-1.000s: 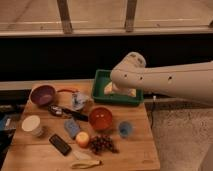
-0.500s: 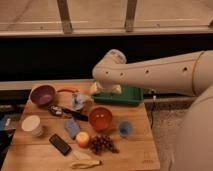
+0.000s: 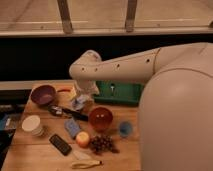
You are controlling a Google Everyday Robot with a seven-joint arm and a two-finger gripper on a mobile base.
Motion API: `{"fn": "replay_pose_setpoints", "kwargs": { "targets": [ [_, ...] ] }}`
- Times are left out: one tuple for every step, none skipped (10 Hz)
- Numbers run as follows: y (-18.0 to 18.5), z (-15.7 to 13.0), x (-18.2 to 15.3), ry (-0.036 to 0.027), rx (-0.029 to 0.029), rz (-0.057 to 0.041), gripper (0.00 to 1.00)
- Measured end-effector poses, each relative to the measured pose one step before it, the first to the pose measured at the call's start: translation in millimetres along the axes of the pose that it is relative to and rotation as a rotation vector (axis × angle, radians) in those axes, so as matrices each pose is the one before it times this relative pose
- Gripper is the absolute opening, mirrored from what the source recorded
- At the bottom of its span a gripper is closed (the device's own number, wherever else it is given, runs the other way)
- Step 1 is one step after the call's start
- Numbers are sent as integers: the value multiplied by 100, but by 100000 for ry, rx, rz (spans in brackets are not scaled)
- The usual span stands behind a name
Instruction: Wipe red bowl with eraser
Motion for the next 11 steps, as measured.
{"fn": "replay_pose_setpoints", "kwargs": {
  "targets": [
    [515, 158, -112, 551, -769, -2019, 80],
    [163, 51, 26, 192, -300, -168, 80],
    [-49, 6, 17, 43, -167, 71, 80],
    [-167, 7, -1, 21, -397, -211, 80],
    [-90, 242, 66, 1060, -402, -2126, 80],
    [945, 581, 23, 1257, -1093, -4367, 80],
    [1463, 667, -141, 1236, -1268, -4364, 80],
    [2040, 831, -145, 1349, -1618, -4560, 80],
    [3086, 1035, 185, 1649, -2343, -5739, 80],
    [2026, 617, 352, 1200, -1347, -3659, 80],
    [2529, 1053, 556, 2012, -980, -4951, 80]
  ]
}}
